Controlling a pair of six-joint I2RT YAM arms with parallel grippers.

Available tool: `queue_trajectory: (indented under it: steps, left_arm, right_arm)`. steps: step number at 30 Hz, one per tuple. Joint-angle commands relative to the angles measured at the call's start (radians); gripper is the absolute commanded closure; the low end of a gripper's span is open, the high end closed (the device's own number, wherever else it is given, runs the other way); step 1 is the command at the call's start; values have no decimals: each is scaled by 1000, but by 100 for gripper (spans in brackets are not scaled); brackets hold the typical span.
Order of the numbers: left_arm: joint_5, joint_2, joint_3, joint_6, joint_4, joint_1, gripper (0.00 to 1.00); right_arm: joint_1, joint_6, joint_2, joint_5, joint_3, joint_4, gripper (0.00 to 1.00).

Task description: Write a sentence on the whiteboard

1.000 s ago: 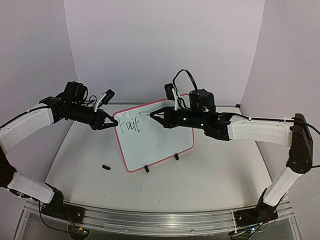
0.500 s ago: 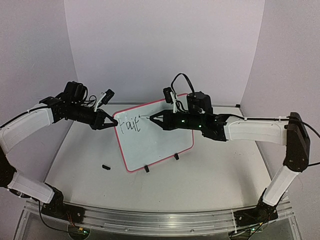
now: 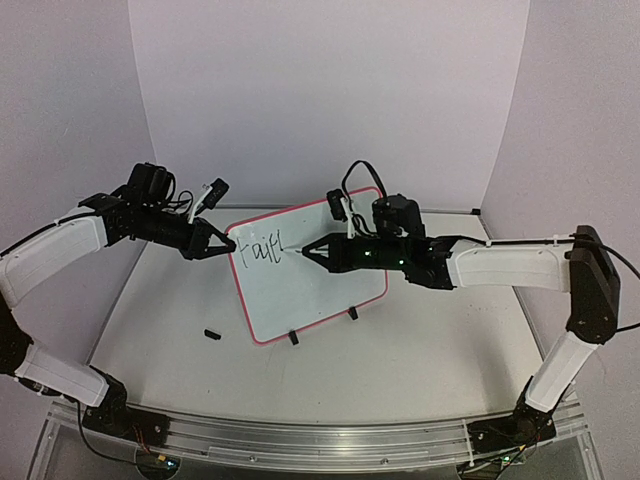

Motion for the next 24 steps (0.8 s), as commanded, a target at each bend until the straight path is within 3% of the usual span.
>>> queue_trajectory:
  steps: [1, 24]
  left_arm:
    - [-24, 2, -12, 39, 12, 0, 100]
    - [-29, -3, -14, 39, 12, 0, 100]
  right_arm:
    - [-8, 5, 0, 7, 16, 28, 100]
    - [-14, 22, -65, 79, -9, 118, 100]
